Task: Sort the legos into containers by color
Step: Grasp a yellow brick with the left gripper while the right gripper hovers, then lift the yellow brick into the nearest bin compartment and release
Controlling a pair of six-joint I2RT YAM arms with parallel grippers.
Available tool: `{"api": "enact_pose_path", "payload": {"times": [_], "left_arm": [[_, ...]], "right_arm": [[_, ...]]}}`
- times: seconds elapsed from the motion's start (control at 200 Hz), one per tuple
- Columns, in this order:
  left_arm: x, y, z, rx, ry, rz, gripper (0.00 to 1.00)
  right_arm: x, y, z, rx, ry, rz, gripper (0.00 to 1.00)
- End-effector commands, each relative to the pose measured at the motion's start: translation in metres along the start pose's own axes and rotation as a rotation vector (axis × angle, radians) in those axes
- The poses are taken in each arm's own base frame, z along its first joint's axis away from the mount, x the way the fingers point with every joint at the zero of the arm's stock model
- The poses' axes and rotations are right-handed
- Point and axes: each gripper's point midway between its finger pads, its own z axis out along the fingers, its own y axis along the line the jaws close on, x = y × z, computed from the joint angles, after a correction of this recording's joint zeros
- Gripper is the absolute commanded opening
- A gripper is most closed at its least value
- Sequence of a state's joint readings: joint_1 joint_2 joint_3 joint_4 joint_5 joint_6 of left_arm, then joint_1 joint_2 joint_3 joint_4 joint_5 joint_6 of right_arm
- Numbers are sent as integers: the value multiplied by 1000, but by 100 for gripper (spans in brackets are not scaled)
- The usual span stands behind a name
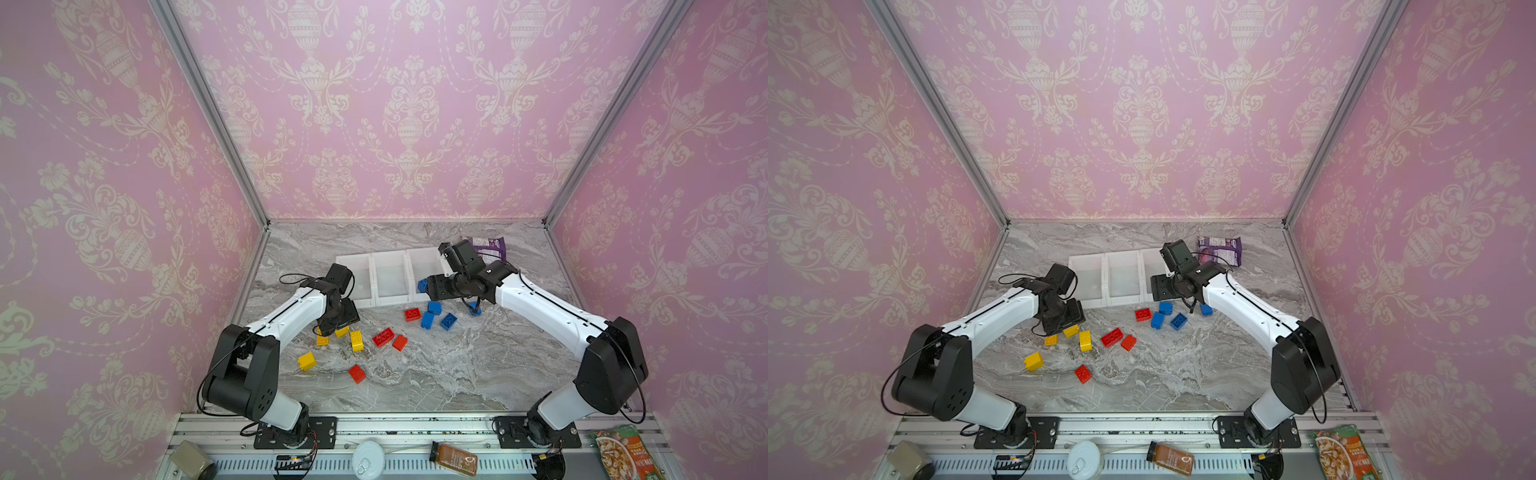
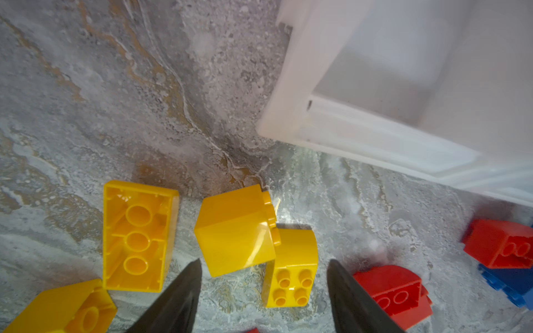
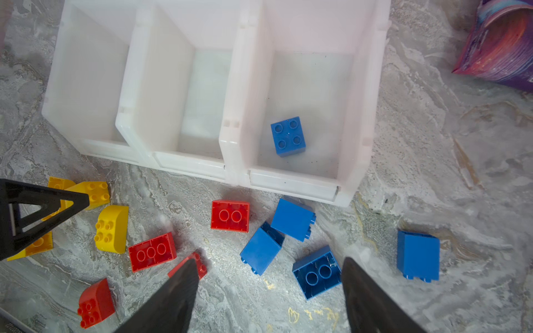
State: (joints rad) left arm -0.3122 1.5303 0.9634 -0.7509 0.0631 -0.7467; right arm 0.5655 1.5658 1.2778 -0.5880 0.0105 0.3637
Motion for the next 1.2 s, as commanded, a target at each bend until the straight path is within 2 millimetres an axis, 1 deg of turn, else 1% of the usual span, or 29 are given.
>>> {"api": "enact_pose_path", "payload": {"times": [0.0, 0.195, 0.515, 0.65, 0.746, 0.801, 0.866, 0.956, 1.036, 1.196], "left_arm": [[0, 8, 3, -62, -4, -6, 70], [-1, 11, 13, -86, -3, -5, 69], [-11, 11, 32, -111, -24, -3, 64], [-11, 12, 37, -112, -24, -6, 58], [-10, 12, 36, -111, -20, -5, 50], [-11, 12, 34, -108, -28, -6, 41], [-11, 13, 29, -108, -38, -3, 37], [-11, 14, 20, -104, -51, 3, 34], [-12, 13, 8, -98, -74, 14, 32], [-21, 4, -26, -69, -160, 51, 29]], "right_arm": [[3, 2, -11, -6, -7, -2, 81], [4, 3, -11, -12, -7, 1, 81], [1, 4, -12, -18, -13, 6, 81], [1, 4, -12, -18, -13, 9, 81], [1, 4, -13, -14, -13, 9, 81], [1, 3, -14, -11, -14, 9, 81], [0, 3, -15, -7, -17, 7, 81], [1, 2, -14, -5, -16, 9, 81], [2, 2, -12, -7, -13, 10, 81], [7, 3, -8, -17, -2, 20, 81]]}}
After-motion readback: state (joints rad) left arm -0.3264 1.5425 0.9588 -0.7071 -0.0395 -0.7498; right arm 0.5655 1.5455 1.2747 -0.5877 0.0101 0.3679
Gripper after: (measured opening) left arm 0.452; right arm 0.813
